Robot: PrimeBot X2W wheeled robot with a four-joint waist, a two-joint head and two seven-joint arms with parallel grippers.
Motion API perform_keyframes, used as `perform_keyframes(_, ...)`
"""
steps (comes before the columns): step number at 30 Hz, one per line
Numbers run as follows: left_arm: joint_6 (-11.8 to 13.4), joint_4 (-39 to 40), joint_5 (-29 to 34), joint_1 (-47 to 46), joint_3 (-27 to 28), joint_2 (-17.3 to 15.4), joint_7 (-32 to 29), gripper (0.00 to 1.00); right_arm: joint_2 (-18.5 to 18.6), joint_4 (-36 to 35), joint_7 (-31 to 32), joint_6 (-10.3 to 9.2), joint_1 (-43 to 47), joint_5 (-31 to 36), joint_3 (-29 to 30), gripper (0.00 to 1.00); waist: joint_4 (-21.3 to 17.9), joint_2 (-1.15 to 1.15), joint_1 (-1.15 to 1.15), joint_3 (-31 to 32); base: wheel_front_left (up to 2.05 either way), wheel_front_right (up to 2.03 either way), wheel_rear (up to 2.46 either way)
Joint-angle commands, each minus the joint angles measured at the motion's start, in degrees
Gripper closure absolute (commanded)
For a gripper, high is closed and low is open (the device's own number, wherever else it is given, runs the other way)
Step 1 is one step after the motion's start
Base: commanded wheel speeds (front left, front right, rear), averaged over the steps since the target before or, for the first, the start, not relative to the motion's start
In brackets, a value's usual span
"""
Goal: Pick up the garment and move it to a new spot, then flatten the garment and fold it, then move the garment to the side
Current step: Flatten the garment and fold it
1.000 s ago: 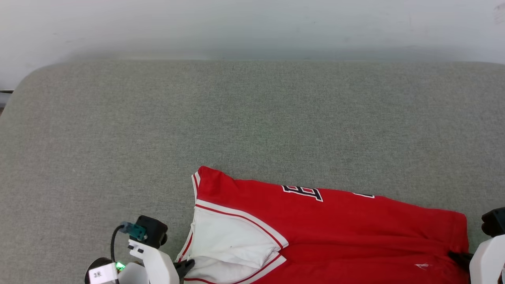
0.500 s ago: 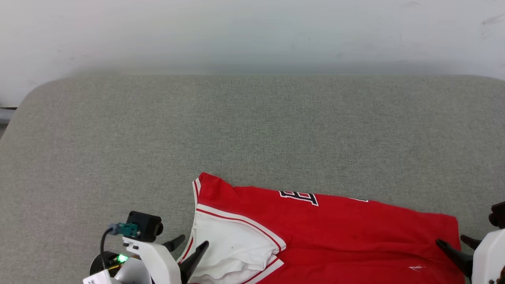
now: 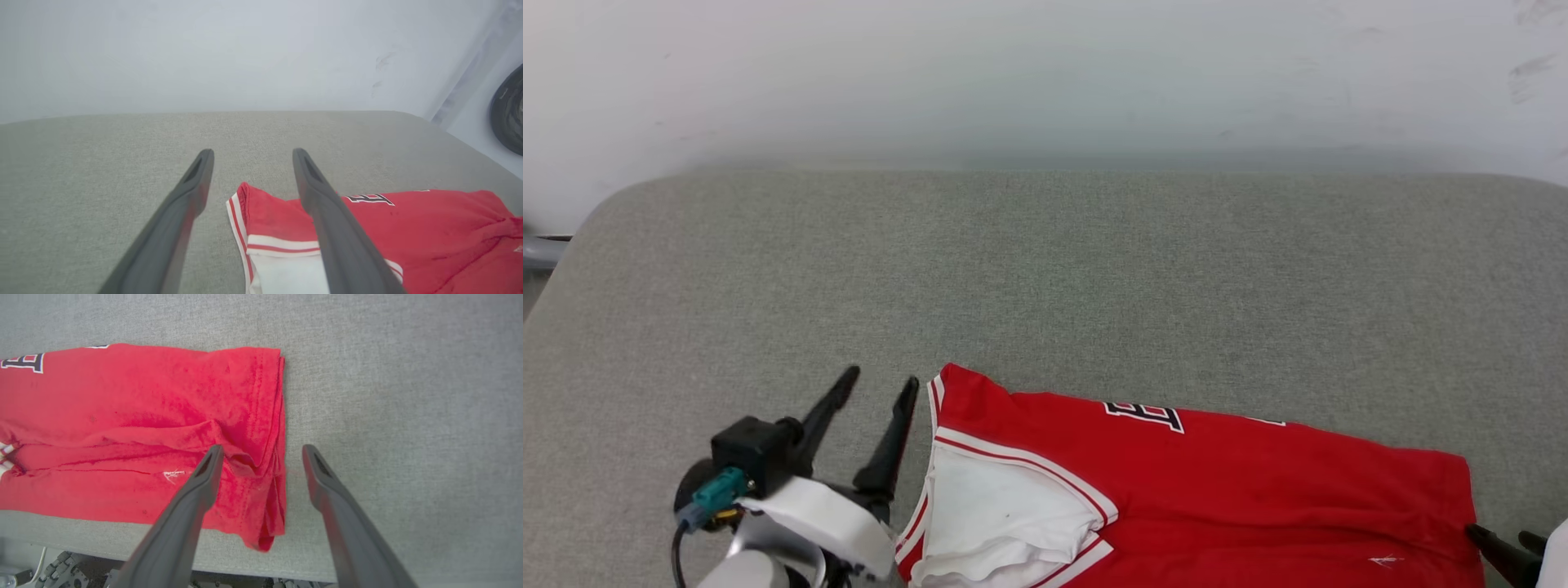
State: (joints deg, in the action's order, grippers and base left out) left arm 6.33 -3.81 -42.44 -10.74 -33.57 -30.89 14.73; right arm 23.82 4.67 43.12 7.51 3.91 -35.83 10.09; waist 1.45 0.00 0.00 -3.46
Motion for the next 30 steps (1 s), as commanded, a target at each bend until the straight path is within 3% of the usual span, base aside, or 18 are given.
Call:
perform_keyframes(1,0.3,0.9,2.5,0.4,2.1,1.0,0.4,0.00,-1.9,0.0,0.8,-0.05,0.2,0.8,1.3,0.00,0.2,0.00,0.00,-0.3,0.00,0.00,0.00)
perform_keyframes(4,-0.6,5.2,10.4,2.1,9.0,4.5,0.5,0.00,-5.1,0.3,2.3,-0.05,-0.8,2.3,4.9,0.00,0.6,0.00,0.00,-1.1,0.00,0.00,0.00)
perform_keyframes(8,-4.1,9.8,19.5,5.0,17.5,9.6,0.5,0.00,-7.8,1.2,3.4,-0.05,-2.4,4.9,7.8,0.00,1.2,0.00,0.00,-2.5,0.00,0.00,0.00)
perform_keyframes(17,-12.2,11.9,30.1,9.0,26.4,18.5,0.5,0.00,-10.5,5.3,5.5,-0.05,-4.0,5.1,10.5,0.00,2.6,0.00,0.00,-5.0,0.00,0.00,0.00)
perform_keyframes(24,-13.7,11.2,31.7,8.8,28.7,20.7,0.5,0.00,-10.8,7.4,6.3,-0.03,-3.9,3.3,6.9,0.00,2.9,0.00,0.00,-5.8,0.00,0.00,0.00)
perform_keyframes(30,-13.8,10.8,30.9,7.9,27.4,19.8,0.5,0.00,-11.6,10.3,5.6,0.06,-4.8,2.1,1.5,0.00,2.8,0.00,0.00,-6.2,0.00,0.00,0.00)
